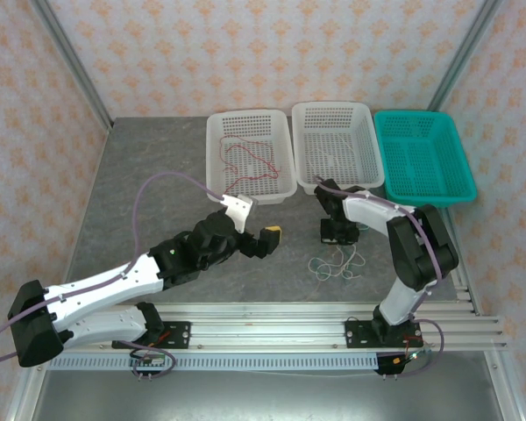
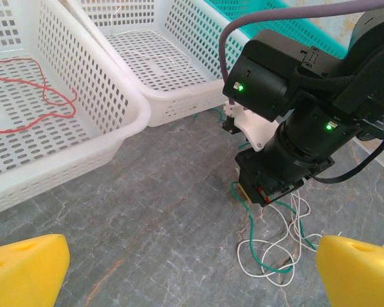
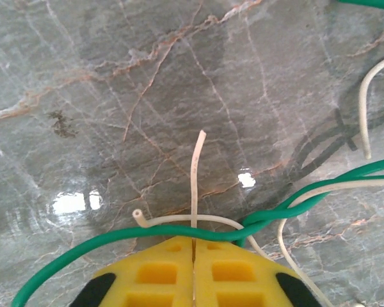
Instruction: Untangle the cables
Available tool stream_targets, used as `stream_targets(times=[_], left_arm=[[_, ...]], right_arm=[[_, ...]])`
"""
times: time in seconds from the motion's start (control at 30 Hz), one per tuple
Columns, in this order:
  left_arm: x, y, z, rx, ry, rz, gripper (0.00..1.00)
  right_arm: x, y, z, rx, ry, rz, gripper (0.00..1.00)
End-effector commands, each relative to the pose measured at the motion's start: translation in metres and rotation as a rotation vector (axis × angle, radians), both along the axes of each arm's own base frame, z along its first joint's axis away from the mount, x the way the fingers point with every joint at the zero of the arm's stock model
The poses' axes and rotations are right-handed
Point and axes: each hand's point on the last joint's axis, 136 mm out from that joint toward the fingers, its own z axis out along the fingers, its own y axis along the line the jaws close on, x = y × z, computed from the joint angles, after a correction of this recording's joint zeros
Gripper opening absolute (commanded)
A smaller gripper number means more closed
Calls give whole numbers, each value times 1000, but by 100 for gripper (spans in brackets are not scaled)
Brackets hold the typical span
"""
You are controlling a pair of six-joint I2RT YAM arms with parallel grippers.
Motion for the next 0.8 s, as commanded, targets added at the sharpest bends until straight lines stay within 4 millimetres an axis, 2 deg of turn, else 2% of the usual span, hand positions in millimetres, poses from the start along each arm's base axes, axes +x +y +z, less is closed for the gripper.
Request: stream_targets(times=[0.0,0.13,0.33,0.47,0.53,0.77], left_arm=[[3,3,10,-25,-24,19,99],[3,1,10,-25,-22,15,99],[3,0,13,-32,-23,13,99],[4,-4,15,-47,-25,5,99],[5,-8,14,-50,-19,-2,99],[5,-28,17,-75,2,-64,99]], right_arm=[[-19,-7,-9,-21,61,5,2],[-21,-1,6,25,44,3,0],[-35,17,49,183,9,-25,0],[-43,8,82,183,-49,-69,0],[-40,3,100,168,-96,-86,0],[-8,-28,180,55,-389,-178,0]])
